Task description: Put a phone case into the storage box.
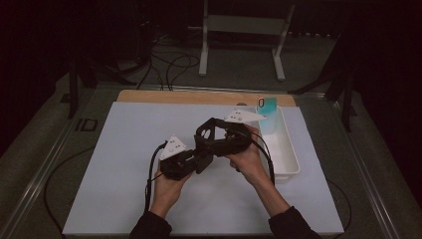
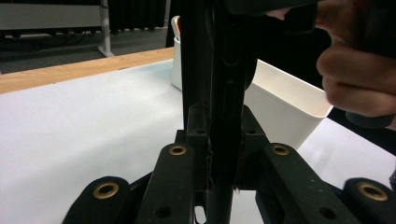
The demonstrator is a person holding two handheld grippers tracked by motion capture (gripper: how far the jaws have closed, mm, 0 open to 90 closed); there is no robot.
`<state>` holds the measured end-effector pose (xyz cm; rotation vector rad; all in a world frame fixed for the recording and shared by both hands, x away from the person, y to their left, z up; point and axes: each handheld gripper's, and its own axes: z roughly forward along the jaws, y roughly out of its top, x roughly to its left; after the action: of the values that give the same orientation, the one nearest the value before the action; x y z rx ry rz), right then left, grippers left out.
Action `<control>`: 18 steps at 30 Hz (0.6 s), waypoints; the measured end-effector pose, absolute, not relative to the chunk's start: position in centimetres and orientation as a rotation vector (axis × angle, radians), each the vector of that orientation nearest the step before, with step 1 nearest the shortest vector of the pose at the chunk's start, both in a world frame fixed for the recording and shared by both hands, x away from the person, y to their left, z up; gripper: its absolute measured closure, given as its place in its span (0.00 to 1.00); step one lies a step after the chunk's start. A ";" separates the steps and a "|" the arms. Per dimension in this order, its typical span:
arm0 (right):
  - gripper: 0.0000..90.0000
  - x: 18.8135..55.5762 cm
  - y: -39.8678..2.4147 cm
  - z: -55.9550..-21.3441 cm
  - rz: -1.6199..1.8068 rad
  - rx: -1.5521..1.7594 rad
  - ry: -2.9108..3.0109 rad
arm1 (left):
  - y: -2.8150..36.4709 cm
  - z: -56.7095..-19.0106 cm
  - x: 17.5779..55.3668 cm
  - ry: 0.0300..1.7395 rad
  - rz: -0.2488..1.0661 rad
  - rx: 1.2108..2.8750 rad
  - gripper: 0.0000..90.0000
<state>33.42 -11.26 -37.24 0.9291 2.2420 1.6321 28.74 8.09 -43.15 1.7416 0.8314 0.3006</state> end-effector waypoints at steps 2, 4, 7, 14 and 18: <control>0.12 33.4 -11.2 -37.3 1.631 0.933 2.240 | 8.1 -43.2 28.7 0.830 0.298 1.739 0.89; 0.13 33.4 -11.2 -37.4 1.648 0.957 2.227 | 8.0 -43.2 28.7 0.832 0.293 1.734 0.89; 0.13 33.4 -11.1 -37.5 1.656 0.963 2.224 | 8.0 -43.3 28.7 0.834 0.288 1.731 0.89; 0.13 33.4 -10.9 -37.5 1.657 0.955 2.215 | 8.0 -43.3 28.7 0.829 0.277 1.733 0.89; 0.13 33.3 -10.9 -37.6 1.665 0.954 2.211 | 8.1 -43.4 28.7 0.828 0.272 1.732 0.89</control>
<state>33.33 -10.92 -37.59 0.9545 2.2107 1.6649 28.68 8.08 -43.36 1.7323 0.8275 0.2723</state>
